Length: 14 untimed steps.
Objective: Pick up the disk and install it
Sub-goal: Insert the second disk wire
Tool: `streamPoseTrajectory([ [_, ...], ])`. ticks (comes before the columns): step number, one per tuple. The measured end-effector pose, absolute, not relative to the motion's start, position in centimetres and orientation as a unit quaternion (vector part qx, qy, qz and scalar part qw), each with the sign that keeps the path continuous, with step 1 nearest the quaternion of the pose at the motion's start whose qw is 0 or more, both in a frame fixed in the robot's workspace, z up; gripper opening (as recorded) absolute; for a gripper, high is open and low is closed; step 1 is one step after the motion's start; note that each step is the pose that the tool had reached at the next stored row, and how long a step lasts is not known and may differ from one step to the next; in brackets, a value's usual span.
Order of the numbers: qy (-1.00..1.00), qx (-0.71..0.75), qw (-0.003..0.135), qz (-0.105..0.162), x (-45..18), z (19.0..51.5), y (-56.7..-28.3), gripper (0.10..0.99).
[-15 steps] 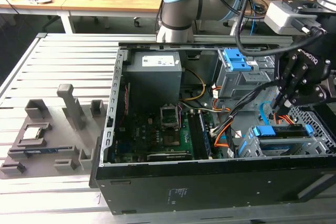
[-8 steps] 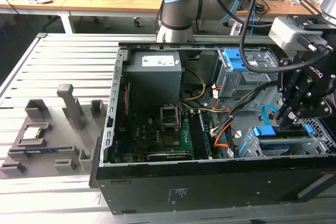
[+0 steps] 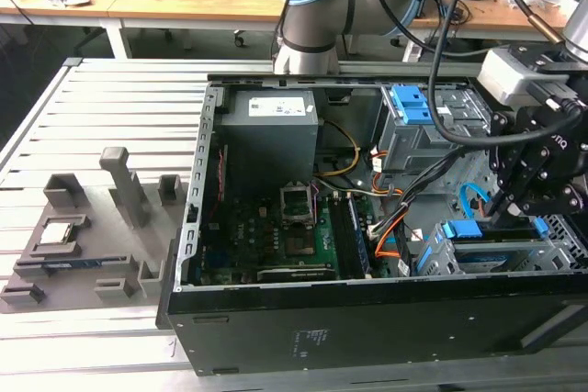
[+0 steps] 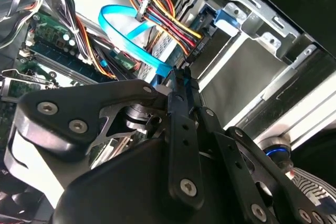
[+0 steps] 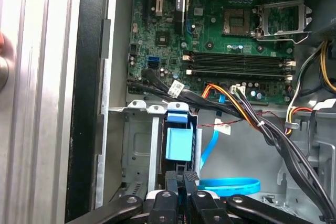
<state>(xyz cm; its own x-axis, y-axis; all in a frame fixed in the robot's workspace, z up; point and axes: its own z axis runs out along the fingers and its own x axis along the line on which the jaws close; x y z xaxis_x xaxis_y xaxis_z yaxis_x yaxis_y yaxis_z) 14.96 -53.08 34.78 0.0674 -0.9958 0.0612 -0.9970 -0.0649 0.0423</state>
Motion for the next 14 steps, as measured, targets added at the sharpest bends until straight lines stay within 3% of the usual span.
streamPoseTrajectory([
  [14, -0.682, 0.731, 0.03, 0.002, 15.32, 34.15, -52.92, 0.161],
])
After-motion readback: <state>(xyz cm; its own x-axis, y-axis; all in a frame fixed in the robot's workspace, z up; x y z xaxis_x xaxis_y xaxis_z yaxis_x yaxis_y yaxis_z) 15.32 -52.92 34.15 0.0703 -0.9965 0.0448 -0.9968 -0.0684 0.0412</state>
